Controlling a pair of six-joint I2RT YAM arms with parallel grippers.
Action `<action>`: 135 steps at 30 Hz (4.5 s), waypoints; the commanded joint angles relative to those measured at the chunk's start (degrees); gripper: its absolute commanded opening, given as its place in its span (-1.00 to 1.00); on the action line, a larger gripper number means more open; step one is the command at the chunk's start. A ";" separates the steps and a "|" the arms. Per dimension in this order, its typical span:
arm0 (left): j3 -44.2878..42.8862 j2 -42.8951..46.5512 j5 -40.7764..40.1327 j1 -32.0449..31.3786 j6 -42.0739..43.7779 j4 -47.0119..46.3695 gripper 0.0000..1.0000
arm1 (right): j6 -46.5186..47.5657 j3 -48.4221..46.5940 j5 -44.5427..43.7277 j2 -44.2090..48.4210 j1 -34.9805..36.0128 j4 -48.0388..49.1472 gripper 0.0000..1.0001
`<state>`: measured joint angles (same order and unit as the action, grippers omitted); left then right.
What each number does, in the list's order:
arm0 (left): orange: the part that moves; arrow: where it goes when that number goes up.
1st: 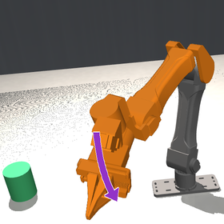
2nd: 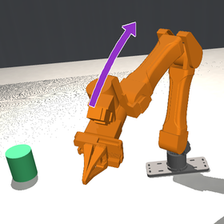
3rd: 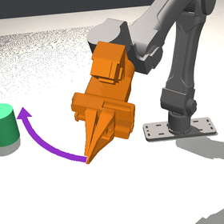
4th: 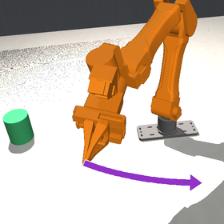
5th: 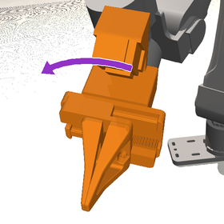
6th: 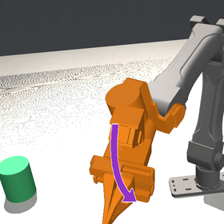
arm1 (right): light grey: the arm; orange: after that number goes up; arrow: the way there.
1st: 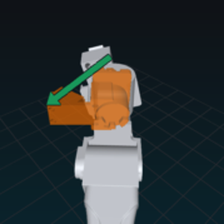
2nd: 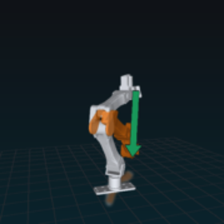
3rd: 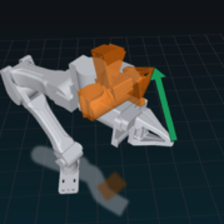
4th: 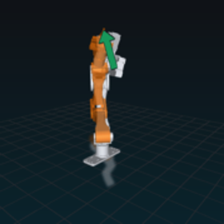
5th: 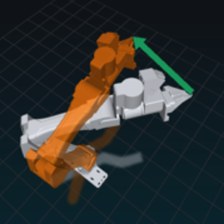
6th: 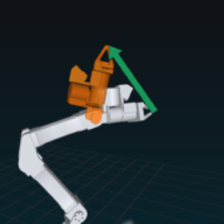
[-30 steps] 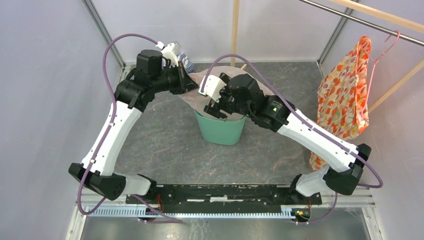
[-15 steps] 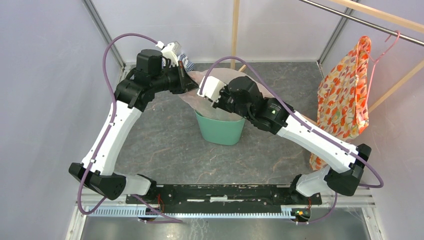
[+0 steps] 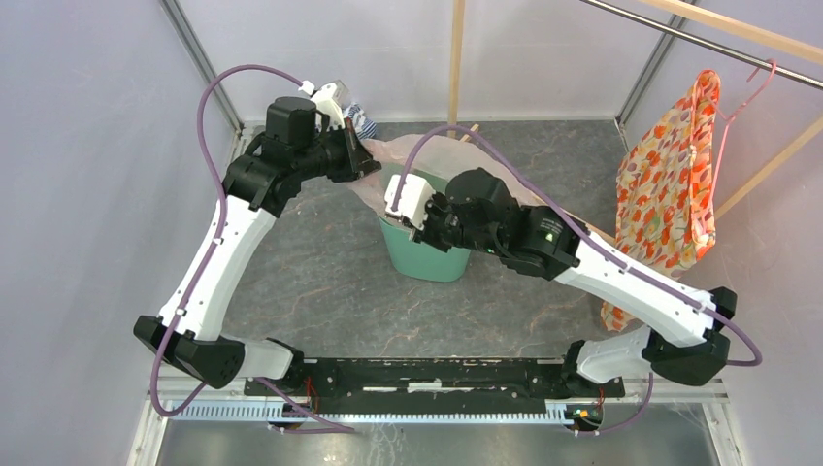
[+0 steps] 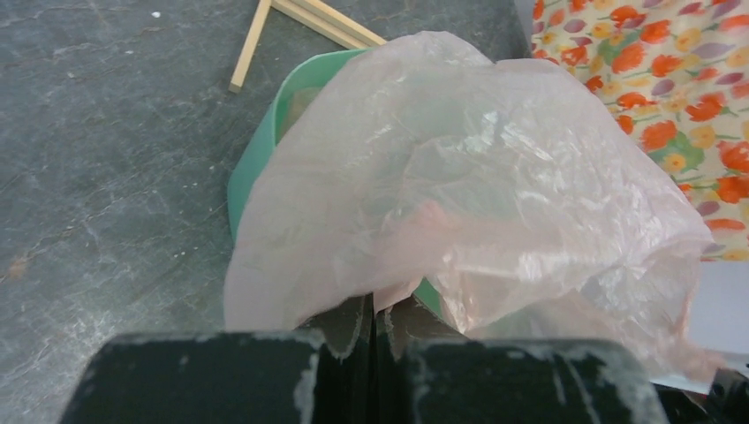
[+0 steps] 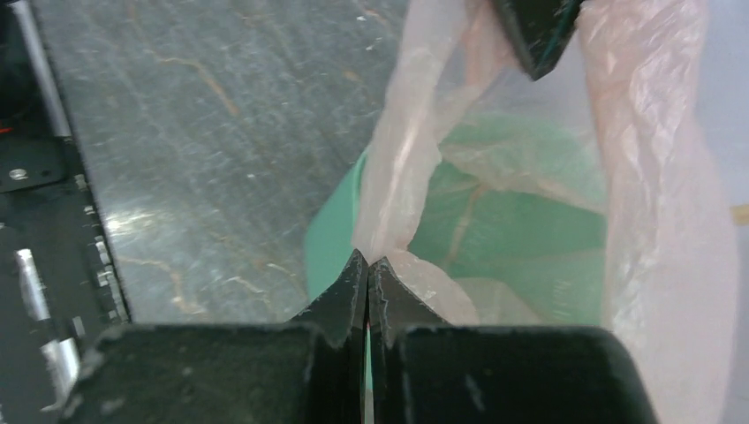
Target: Put the trash bags into the trash bin
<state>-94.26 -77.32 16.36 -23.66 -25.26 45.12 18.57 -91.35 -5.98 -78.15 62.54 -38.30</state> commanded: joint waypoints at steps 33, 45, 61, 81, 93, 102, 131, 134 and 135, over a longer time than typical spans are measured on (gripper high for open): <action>18.32 6.31 -11.88 -0.24 1.41 -15.62 -0.96 | -7.30 -3.17 -5.70 4.86 5.71 1.98 0.77; 18.06 6.04 -11.72 -0.23 2.52 -15.90 -0.96 | 6.90 -3.22 -31.48 -2.21 3.64 7.60 0.71; 17.29 5.52 -11.23 -0.17 4.14 -15.28 -0.96 | 6.66 -2.98 -20.80 -5.09 -3.58 7.05 -0.15; 16.35 4.79 -10.48 -0.22 4.95 -14.56 -0.96 | 5.23 1.63 -18.26 -2.48 -3.48 4.74 0.12; 16.41 4.39 -11.09 -0.16 6.24 -14.08 -0.96 | 4.85 -1.11 -21.05 -6.02 -7.89 9.67 -0.77; 18.91 3.32 -11.33 -0.18 6.62 -17.44 -0.96 | 0.32 -15.20 -21.57 -19.49 -16.55 12.23 -1.00; 25.58 -2.08 -14.68 0.48 2.72 -15.75 -0.96 | -15.05 -20.87 -10.94 -30.45 -29.12 6.46 -0.97; 25.76 -3.49 -13.83 1.16 2.70 -14.42 -0.96 | -15.48 -21.14 -9.47 -30.81 -30.01 5.98 -0.94; 26.31 -3.71 -13.11 1.16 2.80 -14.67 -0.96 | -15.87 -21.08 -8.53 -30.83 -30.31 5.96 -0.94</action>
<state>-69.54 -79.44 4.56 -23.68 -21.85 25.98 3.99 -111.26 -13.32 -110.48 35.55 -30.48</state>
